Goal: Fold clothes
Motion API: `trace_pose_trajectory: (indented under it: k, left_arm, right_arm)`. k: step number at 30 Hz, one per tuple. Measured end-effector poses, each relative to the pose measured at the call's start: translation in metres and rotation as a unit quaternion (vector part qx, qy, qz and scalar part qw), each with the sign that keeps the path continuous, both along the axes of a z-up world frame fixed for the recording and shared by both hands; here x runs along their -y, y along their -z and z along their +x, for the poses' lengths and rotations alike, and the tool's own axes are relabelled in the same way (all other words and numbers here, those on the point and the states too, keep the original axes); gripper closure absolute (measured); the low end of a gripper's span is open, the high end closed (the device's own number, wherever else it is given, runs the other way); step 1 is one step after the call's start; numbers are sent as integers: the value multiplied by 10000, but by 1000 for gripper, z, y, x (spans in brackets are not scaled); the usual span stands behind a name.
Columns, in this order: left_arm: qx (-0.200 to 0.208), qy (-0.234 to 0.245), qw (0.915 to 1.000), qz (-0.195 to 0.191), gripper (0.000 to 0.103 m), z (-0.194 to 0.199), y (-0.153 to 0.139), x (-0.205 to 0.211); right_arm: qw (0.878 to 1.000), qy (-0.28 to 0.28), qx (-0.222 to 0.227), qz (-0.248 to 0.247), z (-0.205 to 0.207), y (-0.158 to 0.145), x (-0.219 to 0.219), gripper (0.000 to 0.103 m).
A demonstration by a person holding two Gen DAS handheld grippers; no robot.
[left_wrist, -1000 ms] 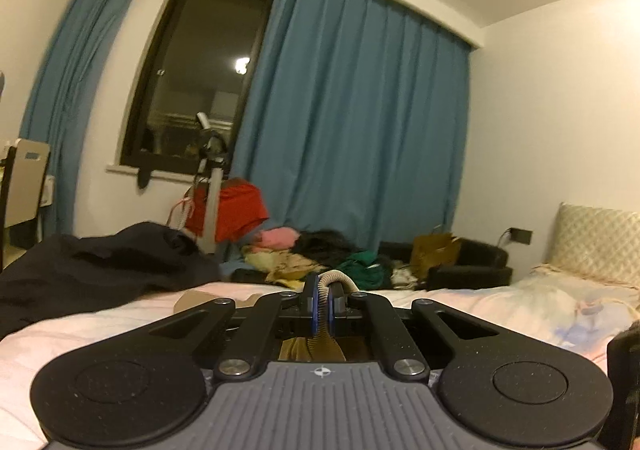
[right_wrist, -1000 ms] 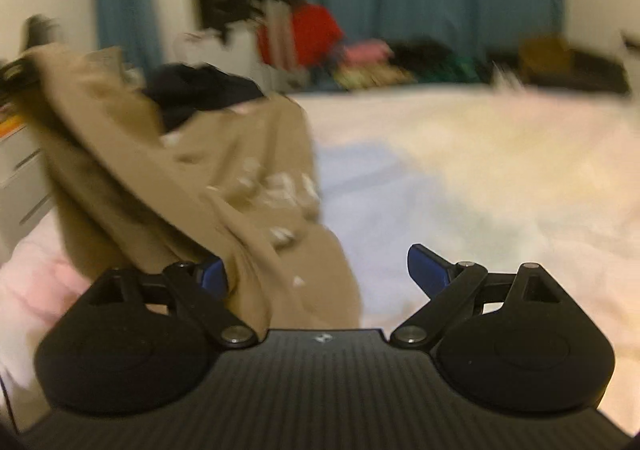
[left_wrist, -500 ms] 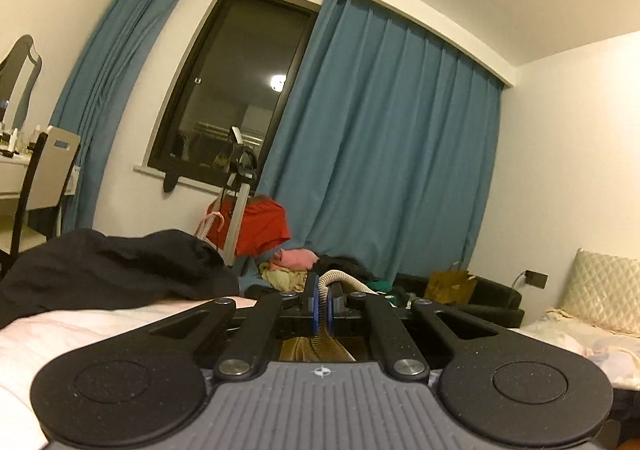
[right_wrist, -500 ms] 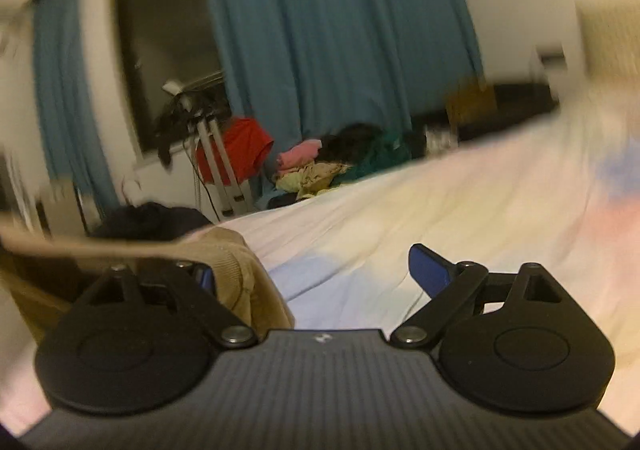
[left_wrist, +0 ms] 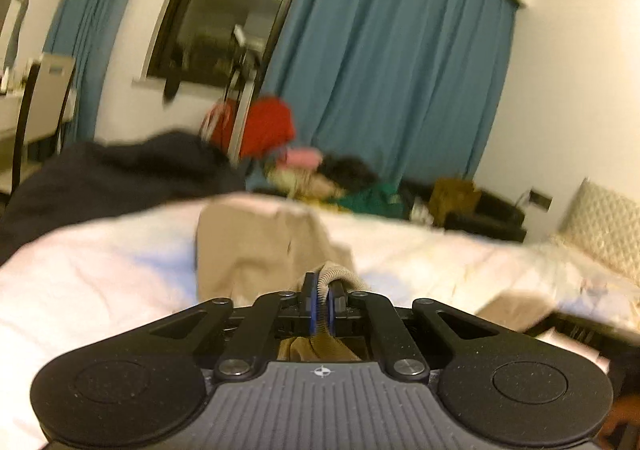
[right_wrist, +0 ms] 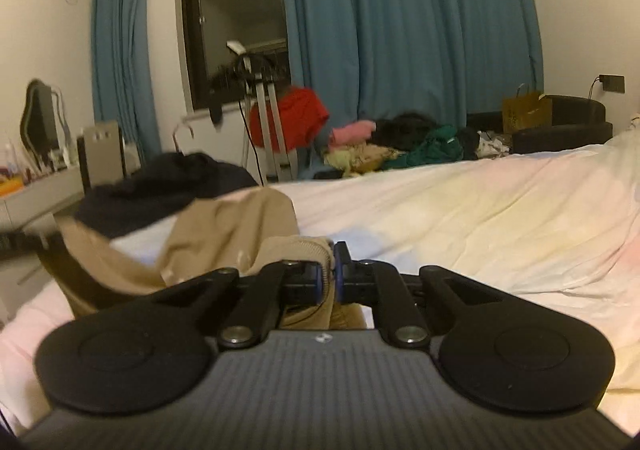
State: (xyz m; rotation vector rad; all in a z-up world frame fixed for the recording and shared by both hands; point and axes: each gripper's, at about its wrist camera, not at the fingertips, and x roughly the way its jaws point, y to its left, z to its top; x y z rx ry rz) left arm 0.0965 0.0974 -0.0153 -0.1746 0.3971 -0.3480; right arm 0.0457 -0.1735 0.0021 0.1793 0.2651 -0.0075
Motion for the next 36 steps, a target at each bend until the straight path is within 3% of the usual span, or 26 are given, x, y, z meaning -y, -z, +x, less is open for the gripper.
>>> trace_pose_trajectory:
  k: [4,7,10,14,18,19,21,23,25,26,31,33,36]
  left_arm:
    - [-387,142,9981,450,89,10,16,12]
    - [-436,301,9943,929,82,15,26,29]
    - [-524,495,9843,1609,71,15,41,50]
    - [-502,427,9677,2434,68,13,58,73]
    - [-266,-296,9744,2212,66,16,47,59]
    - [-187,-544,9763,2086,63,17,41,52]
    - [3,-1054,9803,1670,54,18,31,33]
    - [175,-1545,9798,1256,50,18,22,14]
    - [199,-1840,9781,953,50,17,18,1]
    - [237,-1937,9770,865,50,14,16,-4]
    - [439,-2058,9753,677,50,-5,6,-10]
    - [667,-2113,9727,684,49,-17,-9,-6]
    - [1102,-2186,9686,438,47,-31,-46,-1]
  right_arm:
    - [9997,-81,87,195,-2,-6,7,94]
    - [9995,-169,107,233,-2,-7,8,94]
    - [9992,-177,132,343,-4,-8,13,94]
    - [9985,-88,193,498,-5,-8,18,94]
    - [9989,246,106,392,0,-2,21,92]
    - [9990,340,42,294,2,1,21,92]
    - [9989,461,-89,67,8,8,20,82]
    - [9984,524,-171,-108,14,15,16,44]
    - [9975,571,-281,-311,21,21,11,22]
    - [9967,569,-401,-419,24,25,7,18]
    - [9924,511,-935,-614,35,40,-6,19]
    - [9938,666,-773,-452,30,27,-2,20]
    - [9973,715,-95,-99,14,-26,12,20]
